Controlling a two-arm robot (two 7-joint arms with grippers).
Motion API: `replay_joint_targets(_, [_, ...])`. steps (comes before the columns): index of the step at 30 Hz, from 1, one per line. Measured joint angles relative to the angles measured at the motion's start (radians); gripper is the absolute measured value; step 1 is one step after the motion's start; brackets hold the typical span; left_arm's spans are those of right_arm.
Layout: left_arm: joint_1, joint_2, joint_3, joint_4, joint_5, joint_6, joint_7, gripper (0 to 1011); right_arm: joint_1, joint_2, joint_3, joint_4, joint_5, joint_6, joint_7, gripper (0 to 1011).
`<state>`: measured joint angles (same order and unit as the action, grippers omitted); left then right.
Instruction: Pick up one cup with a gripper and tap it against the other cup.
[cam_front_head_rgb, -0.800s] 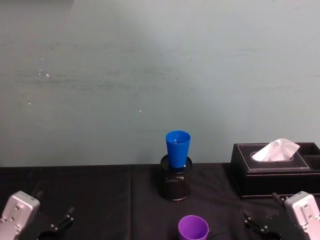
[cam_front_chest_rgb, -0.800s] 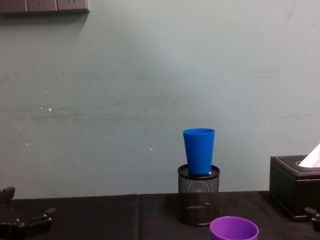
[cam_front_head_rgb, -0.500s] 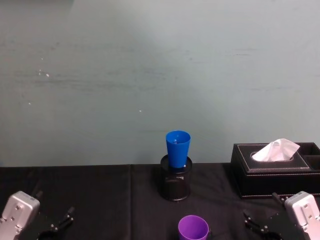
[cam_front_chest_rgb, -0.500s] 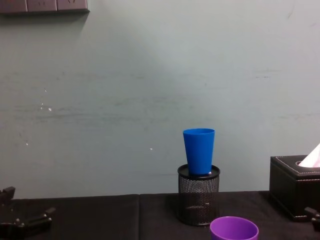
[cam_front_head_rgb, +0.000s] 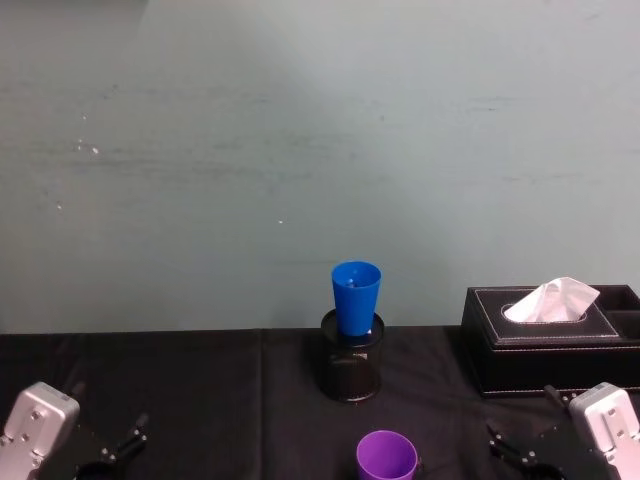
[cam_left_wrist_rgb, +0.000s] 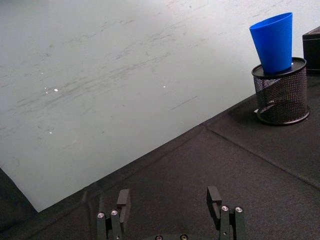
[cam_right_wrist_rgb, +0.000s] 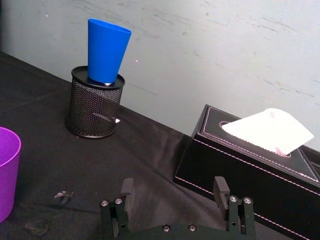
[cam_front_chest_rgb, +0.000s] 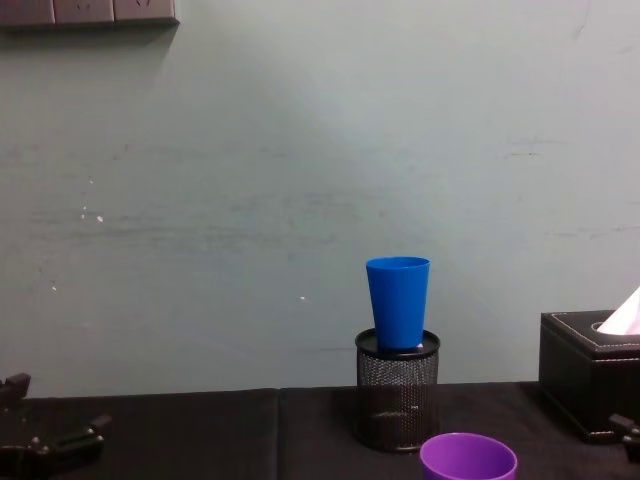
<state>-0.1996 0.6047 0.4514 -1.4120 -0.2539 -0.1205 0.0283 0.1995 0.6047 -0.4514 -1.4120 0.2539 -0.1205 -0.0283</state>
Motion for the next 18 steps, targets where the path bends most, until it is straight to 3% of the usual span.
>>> replay_joint_targets(11, [0.0, 0.0, 0.0, 0.0, 0.0, 0.0, 0.0, 1000, 0.0, 0.0, 0.0, 0.0, 0.0, 0.0, 0.0, 1003])
replay_joint_targets(18, [0.0, 0.0, 0.0, 0.0, 0.0, 0.0, 0.0, 1000, -0.026, 0.007, 0.031, -0.036, 0.025, -0.043, 0.047, 1003])
